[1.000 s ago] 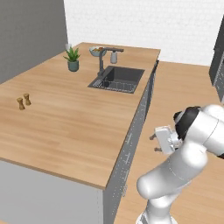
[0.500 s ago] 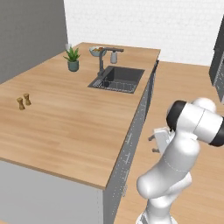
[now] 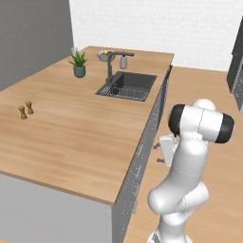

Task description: Take a straw from the drawer in front and place it inside the glass cup on the dining counter.

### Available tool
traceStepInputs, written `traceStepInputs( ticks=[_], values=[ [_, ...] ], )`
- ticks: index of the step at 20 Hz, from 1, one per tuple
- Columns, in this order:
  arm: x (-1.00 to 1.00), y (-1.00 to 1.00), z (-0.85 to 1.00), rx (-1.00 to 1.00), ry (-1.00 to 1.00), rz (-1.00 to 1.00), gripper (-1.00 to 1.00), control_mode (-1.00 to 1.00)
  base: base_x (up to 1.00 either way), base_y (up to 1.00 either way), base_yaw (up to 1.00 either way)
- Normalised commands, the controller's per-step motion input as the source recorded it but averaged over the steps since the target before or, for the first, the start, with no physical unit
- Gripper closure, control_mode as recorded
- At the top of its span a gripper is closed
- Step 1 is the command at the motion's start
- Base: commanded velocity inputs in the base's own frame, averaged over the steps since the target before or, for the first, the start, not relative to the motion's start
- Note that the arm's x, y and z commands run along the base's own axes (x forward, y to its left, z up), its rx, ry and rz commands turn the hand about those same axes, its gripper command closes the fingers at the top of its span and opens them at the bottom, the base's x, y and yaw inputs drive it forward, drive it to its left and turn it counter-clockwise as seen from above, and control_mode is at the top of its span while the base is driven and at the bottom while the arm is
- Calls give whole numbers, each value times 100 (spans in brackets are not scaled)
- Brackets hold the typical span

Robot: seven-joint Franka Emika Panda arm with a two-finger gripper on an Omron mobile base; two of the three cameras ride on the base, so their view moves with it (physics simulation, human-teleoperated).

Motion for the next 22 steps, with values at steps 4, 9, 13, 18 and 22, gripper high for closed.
traceStepInputs(
  ticks=[4,9,13,18,22],
  values=[
    [48,5,-14,6,7,0,-100,-100,0,0,0],
    [48,0,-33,6,11,0,-100,-100,0,0,0],
    [44,1,-53,5,10,0,-100,-100,0,0,0],
    [49,0,-33,8,3,0,-100,-100,0,0,0],
    [56,0,-27,8,0,0,-100,-100,0,0,0]
  ],
)
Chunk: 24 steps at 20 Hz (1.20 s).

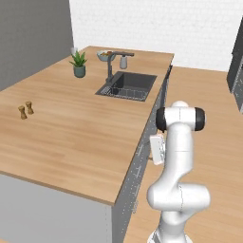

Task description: Take a straw from the drawer in front and place it inside the glass cup on the dining counter.

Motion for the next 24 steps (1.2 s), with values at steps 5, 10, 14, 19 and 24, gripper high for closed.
traceStepInputs(
  ticks=[5,10,14,19,24],
  values=[
    [42,1,-25,4,0,0,-100,-100,0,0,0],
    [32,9,-30,0,0,0,-100,-100,0,0,0],
    [26,13,-30,0,0,0,-100,-100,0,0,0],
    [21,20,-27,0,0,0,-100,-100,0,0,0],
    [24,10,-17,2,0,0,-100,-100,0,0,0]
  ],
)
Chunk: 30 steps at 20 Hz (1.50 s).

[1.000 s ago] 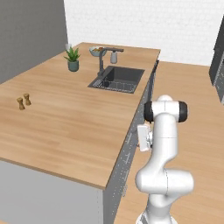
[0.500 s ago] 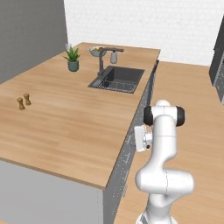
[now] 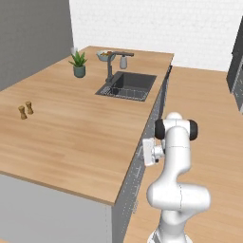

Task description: Take a straw from the drawer in front and place it inside the glass cup on the dining counter.

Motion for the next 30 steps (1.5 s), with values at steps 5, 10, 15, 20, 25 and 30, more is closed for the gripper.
traceStepInputs(
  ticks=[5,10,15,20,25,30],
  values=[
    [3,16,-10,0,0,0,100,-100,0,0,0],
    [5,10,-12,0,0,0,100,-100,0,0,0],
    [1,3,-11,-1,7,0,100,-100,0,0,0],
    [-20,-23,-20,0,0,0,100,-100,0,0,0],
    [-47,-60,-18,6,0,0,100,-100,0,0,0],
    [-52,-83,-13,11,0,0,100,-100,0,0,0]
  ],
)
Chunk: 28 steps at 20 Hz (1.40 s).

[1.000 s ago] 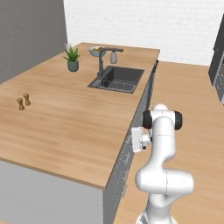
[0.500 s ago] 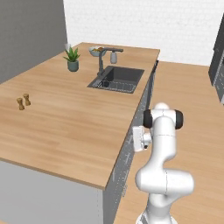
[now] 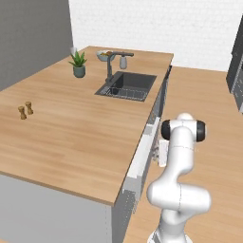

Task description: Take a straw from the drawer in front and place it inside the glass cup on the dining counter.

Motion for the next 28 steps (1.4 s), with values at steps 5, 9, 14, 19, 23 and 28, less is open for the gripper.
traceStepInputs(
  ticks=[5,9,14,19,23,28],
  values=[
    [-54,-95,-13,13,0,0,100,-100,0,0,0],
    [-54,-97,-16,14,0,0,100,-100,0,0,0],
    [-45,-86,-16,10,0,0,-100,-100,0,0,0],
    [-3,-14,-18,0,3,0,-100,-100,0,0,0],
    [-18,-40,-13,0,1,0,-100,-100,0,0,0],
    [-30,-53,5,0,0,0,-100,-100,0,0,0]
  ],
)
